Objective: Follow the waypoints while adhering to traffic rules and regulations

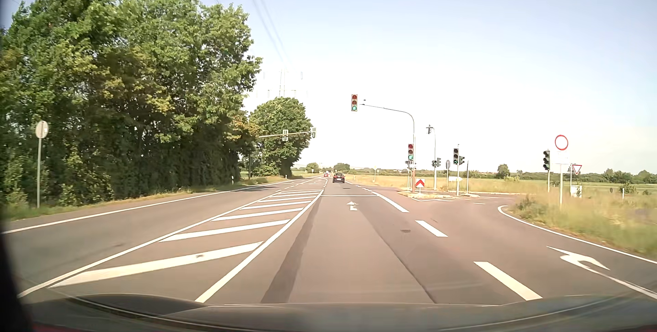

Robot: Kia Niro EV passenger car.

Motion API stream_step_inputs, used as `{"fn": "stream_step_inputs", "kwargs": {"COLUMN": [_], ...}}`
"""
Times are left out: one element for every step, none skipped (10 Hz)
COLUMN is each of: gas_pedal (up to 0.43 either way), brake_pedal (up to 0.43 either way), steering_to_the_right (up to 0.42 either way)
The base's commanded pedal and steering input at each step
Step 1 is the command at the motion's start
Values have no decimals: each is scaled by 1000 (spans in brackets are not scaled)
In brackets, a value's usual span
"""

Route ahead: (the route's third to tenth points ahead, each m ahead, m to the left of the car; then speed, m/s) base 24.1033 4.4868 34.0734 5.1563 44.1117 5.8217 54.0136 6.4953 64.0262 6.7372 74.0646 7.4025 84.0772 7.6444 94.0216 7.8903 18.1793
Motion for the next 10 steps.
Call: {"fn": "stream_step_inputs", "kwargs": {"gas_pedal": [67,67,67,67,67,67,67,67,67,67], "brake_pedal": [30,30,30,30,30,30,30,30,30,30], "steering_to_the_right": [-4,-4,-4,-4,-4,-4,-4,-5,-5,-5]}}
